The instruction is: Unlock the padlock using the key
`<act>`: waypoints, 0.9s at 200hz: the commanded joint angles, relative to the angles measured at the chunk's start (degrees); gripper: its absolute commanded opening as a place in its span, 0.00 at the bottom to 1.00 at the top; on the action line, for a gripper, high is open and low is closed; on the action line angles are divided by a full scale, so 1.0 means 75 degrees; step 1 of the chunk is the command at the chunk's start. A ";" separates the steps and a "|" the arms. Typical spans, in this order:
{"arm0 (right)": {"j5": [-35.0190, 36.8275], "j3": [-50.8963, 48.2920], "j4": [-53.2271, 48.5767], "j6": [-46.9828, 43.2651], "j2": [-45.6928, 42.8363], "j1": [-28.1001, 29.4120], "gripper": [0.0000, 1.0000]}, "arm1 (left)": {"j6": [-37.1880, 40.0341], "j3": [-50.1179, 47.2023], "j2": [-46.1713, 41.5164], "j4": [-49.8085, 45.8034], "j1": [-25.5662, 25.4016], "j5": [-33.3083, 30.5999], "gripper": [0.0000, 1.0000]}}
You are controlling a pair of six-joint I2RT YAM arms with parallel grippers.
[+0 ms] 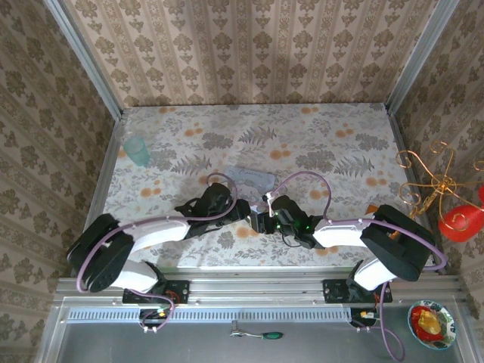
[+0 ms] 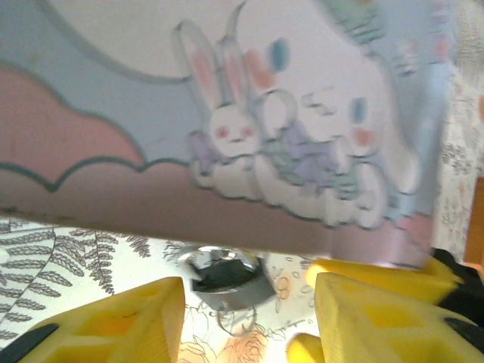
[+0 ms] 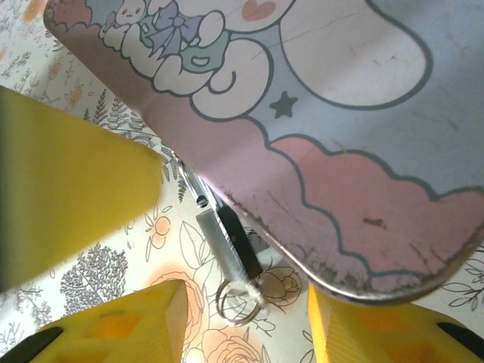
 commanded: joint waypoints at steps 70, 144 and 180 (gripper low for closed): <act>0.0232 0.0994 -0.0668 -0.0847 0.0636 -0.0065 0.49 | 0.3304 0.1346 -0.0411 -0.2665 0.1522 -0.0143 0.64; 0.0002 0.1680 -0.1156 -0.1288 0.1167 -0.0141 0.59 | 0.3550 0.2221 0.0999 -0.2671 0.2039 -0.0222 0.68; 0.0292 0.1793 -0.1202 -0.1282 0.1223 -0.0129 0.59 | 0.3536 0.2315 0.1479 -0.2711 0.2156 -0.0302 0.68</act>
